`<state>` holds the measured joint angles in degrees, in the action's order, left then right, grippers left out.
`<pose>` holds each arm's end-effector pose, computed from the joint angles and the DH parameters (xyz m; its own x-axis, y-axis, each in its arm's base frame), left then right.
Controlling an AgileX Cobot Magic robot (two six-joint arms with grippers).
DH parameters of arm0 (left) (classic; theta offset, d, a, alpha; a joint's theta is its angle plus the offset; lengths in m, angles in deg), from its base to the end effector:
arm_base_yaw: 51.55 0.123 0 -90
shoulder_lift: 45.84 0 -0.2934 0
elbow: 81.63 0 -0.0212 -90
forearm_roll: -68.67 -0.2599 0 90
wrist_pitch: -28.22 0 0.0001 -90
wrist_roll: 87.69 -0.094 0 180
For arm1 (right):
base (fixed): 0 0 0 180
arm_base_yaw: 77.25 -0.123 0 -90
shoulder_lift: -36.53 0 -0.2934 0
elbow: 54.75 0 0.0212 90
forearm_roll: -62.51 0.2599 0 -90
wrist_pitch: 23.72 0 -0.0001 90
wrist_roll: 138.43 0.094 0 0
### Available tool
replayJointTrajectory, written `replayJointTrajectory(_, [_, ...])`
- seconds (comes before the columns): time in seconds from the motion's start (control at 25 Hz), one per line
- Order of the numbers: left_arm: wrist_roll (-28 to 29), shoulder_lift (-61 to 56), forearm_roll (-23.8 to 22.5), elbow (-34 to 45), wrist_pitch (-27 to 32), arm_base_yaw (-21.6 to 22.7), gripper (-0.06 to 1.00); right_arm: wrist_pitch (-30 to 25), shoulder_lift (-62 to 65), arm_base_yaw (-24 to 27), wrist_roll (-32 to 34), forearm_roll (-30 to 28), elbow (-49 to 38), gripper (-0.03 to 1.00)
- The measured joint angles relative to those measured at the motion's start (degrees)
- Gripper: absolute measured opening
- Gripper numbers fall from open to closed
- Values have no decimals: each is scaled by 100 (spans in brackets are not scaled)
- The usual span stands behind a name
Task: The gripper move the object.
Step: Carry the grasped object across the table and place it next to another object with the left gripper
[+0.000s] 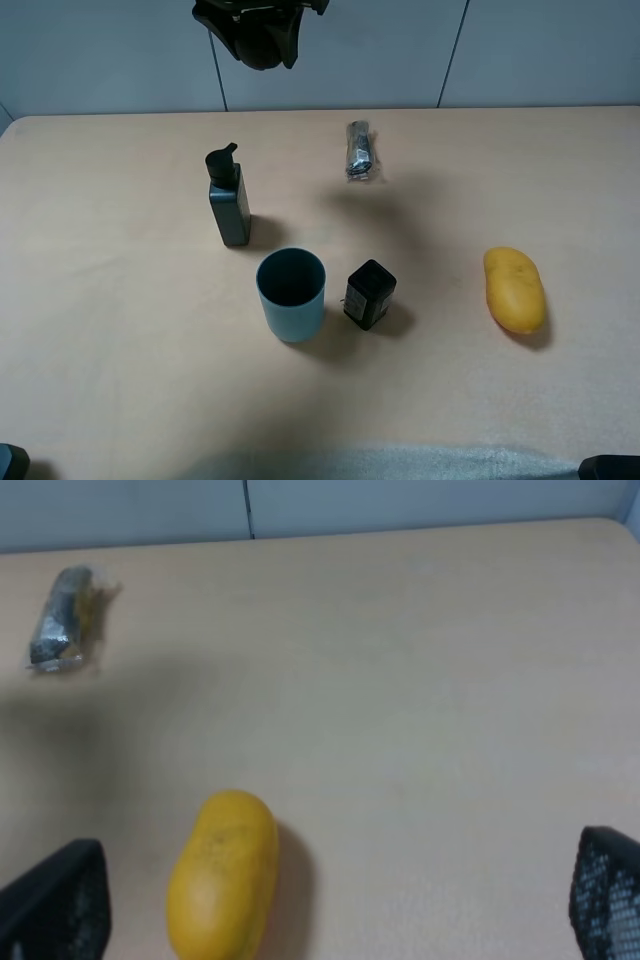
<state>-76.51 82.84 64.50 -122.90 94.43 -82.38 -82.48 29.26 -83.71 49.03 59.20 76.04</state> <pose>0.4186 -0.2425 0.3009 -0.8385 0.3088 -0.4489 0.3524 0.9357 -0.0147 -0.0006 -0.0047 0.2813 -0.4277 0.0521 -0.9024 -0.0253 0.9973 0.0696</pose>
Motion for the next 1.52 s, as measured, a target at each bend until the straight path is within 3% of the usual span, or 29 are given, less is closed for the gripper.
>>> replayJointTrajectory(0.56, [25, 1101, -16, -1172, -128, -353, 61, 4, 0, 0, 0, 0, 0, 69])
replayJointTrajectory(1.28, [-150, 1839, 77, -1208, -2170, -798, 61, 4, 0, 0, 0, 0, 0, 69])
replayJointTrajectory(1.52, [-305, 2151, -294, -1208, -3083, -1025, 61, 4, 0, 0, 0, 0, 0, 69])
